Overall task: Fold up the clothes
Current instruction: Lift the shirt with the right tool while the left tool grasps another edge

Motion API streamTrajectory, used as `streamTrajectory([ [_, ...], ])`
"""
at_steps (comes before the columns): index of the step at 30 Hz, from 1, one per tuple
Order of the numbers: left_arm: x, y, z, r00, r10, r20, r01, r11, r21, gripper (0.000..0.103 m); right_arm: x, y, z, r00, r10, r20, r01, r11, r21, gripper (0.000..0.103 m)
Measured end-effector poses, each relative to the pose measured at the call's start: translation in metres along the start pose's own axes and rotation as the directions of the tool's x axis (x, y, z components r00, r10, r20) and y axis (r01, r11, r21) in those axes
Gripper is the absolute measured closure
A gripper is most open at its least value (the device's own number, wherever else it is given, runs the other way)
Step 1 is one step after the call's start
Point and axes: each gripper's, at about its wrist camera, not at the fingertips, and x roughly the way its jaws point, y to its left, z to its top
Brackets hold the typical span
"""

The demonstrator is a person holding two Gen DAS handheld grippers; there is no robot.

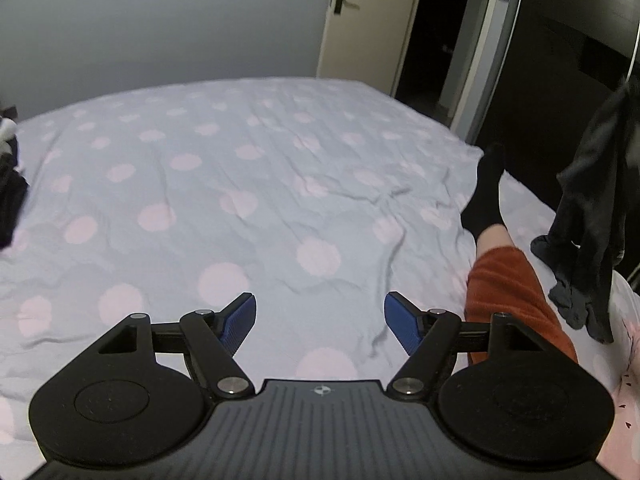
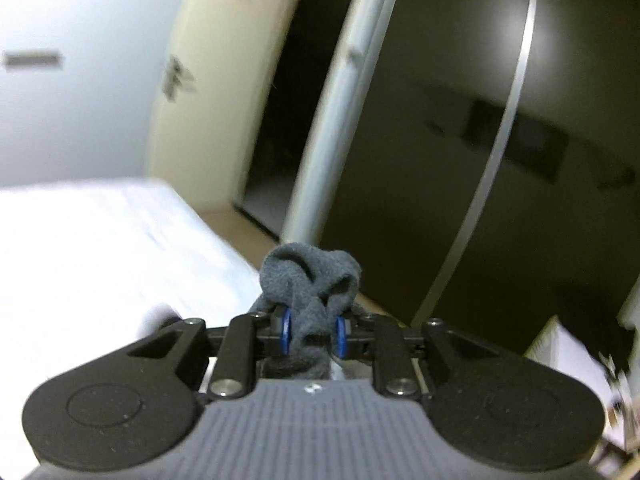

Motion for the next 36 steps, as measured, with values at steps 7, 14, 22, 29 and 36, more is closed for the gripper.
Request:
streamTrajectory([
  [7,-0.044,0.017,0.003,0.994,0.05,0.094,-0.048,0.999,-0.019,0.019,-0.119,0.076,0.104,0.942,0.21,0.262,-0.202,0.978,-0.054,0.081],
  [14,-0.092,0.035,0.011,0.975,0.112,0.193,-0.106,0.993,-0.041,0.019,-0.25,0.141,0.17,0.768,0.43,0.475,-0.425,0.897,-0.124,0.081],
  [22,-0.14,0.062,0.016,0.941,0.207,0.269,-0.188,0.978,-0.095,0.019,-0.336,0.188,0.185,0.55,0.656,0.517,-0.665,0.718,-0.204,0.081],
  [29,-0.138,0.086,-0.002,0.944,0.259,0.204,-0.236,0.963,-0.129,0.019,-0.276,0.261,0.1,0.558,0.798,0.229,-0.761,0.601,-0.242,0.081],
  [36,-0.102,0.096,-0.032,0.967,0.243,0.076,-0.232,0.965,-0.125,0.019,-0.143,0.319,-0.065,0.64,0.757,-0.137,-0.768,0.621,-0.155,0.081],
])
